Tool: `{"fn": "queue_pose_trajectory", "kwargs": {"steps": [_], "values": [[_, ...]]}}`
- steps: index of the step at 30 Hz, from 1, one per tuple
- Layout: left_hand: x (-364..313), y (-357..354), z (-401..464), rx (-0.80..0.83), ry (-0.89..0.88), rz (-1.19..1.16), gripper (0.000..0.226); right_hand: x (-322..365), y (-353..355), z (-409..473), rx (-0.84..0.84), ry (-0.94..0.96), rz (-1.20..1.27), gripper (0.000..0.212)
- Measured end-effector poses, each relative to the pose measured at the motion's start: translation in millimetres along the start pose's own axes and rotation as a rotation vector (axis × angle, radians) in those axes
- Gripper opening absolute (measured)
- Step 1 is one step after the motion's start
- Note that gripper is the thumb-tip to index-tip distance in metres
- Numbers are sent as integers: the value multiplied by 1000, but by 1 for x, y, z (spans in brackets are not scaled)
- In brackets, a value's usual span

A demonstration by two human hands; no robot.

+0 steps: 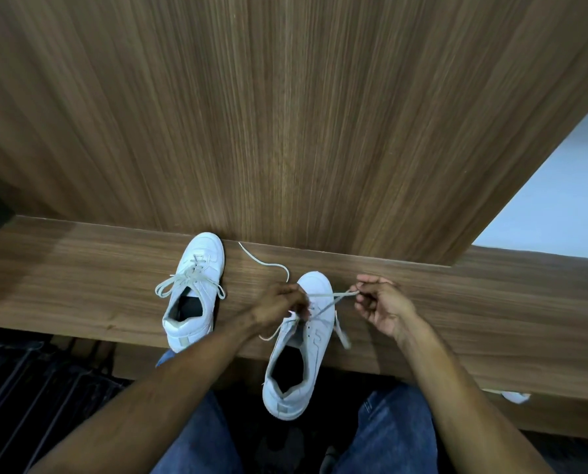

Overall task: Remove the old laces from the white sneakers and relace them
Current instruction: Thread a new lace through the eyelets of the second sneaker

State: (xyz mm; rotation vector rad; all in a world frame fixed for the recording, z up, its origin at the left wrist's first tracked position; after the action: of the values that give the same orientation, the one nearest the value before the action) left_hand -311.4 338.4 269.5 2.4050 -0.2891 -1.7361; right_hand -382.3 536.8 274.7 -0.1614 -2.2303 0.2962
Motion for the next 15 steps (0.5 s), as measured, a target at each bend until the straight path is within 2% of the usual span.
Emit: {"fn": "queue_pose_trajectory", "kwargs": {"steps": [3,5,7,9,10,12,13,15], "values": [[17,31,1,-25,49,121,23,-11,21,5,-135,22,-104,22],[33,45,5,-56,52,186,23,-21,26,9,-182,92,-303,25],[45,47,8,-109,67,201,30,-26,22,14,-202,261,-614,28],[43,41,5,-132,60,193,21,-30,10,17,-110,426,-968,23],[39,34,4,-128,39,195,15,-34,0,15,-18,481,-1103,30],[30,20,4,-95,-3,221,14,-41,-19,5,182,550,-1218,40],[27,14,4,-88,-26,231,16,-43,-29,1,245,586,-1229,36],[22,8,7,-96,-66,236,23,-46,-40,-3,265,647,-1252,20]]}}
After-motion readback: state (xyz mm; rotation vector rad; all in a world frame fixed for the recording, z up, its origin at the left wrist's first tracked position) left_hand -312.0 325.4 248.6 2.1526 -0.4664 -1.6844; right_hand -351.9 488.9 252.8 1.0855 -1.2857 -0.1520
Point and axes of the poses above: each hand's wrist, its own z-axis towards the middle knuckle, its own y-axis out of the back of the hand, x = y × z, the point moved 3 cm from there along z, towards the middle knuckle, and after that the axes turned 4 degrees about z, right-handed, at the moved point
